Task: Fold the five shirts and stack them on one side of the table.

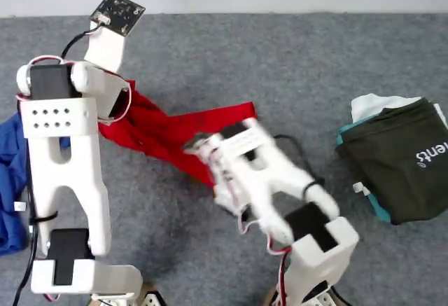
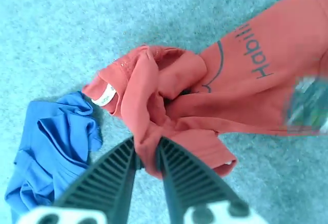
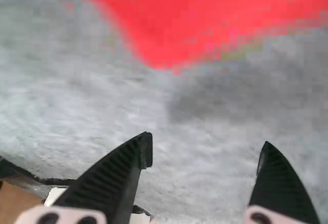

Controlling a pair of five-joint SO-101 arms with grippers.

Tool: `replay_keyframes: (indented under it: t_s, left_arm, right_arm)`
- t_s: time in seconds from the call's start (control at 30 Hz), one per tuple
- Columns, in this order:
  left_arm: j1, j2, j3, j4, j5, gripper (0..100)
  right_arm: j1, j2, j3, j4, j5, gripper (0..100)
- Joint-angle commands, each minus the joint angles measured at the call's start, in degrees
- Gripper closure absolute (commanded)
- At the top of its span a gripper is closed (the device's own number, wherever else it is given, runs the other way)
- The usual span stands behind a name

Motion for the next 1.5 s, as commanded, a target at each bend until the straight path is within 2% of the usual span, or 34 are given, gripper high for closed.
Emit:
replay_keyframes:
  t_s: [0.0, 0.27, 0.47, 0.67, 0.83, 0.97, 1.1, 1.13, 1.27, 1.47]
  left_arm:
    - [-0.18, -3.16, -1.01, 0.7, 0.53, 99]
    - [0.18, -3.16, 3.3, 0.79, 0.62, 99]
    - [0.26, -2.99, 4.26, 0.62, 0.53, 99]
    - [0.26, -3.08, 4.26, 0.62, 0.53, 99]
    - [0.26, -3.16, 4.26, 0.62, 0.53, 99]
    - [0.26, -3.08, 4.26, 0.62, 0.53, 99]
    - [0.26, -3.08, 4.26, 0.62, 0.53, 99]
    - [0.26, -3.08, 4.26, 0.62, 0.53, 99]
    - [0.26, -3.16, 4.35, 0.7, 0.53, 99]
    - [0.09, -3.16, 4.35, 0.7, 0.53, 99]
  right_arm:
    - [-4.53, -0.4, -1.41, -1.01, 1.49, 68.0]
    - [-4.09, -0.4, -1.49, -13.14, 1.93, 68.0]
    - [-4.53, -0.48, -1.58, -15.43, 1.85, 68.1]
    - [-8.57, 0.22, -1.23, -15.43, 2.02, 68.1]
    - [-8.66, 7.6, -1.67, -18.68, 2.02, 68.1]
    - [-8.48, 12.53, -7.82, -14.2, 2.02, 71.5]
    - [-8.48, 15.87, -14.77, -9.1, 2.11, 91.6]
    - [-8.48, 16.66, -15.91, -8.57, 2.29, 93.9]
    - [-8.48, 19.82, -19.78, -5.32, 2.37, 91.7]
    - [-5.32, 21.76, -24.18, -1.8, 2.37, 94.2]
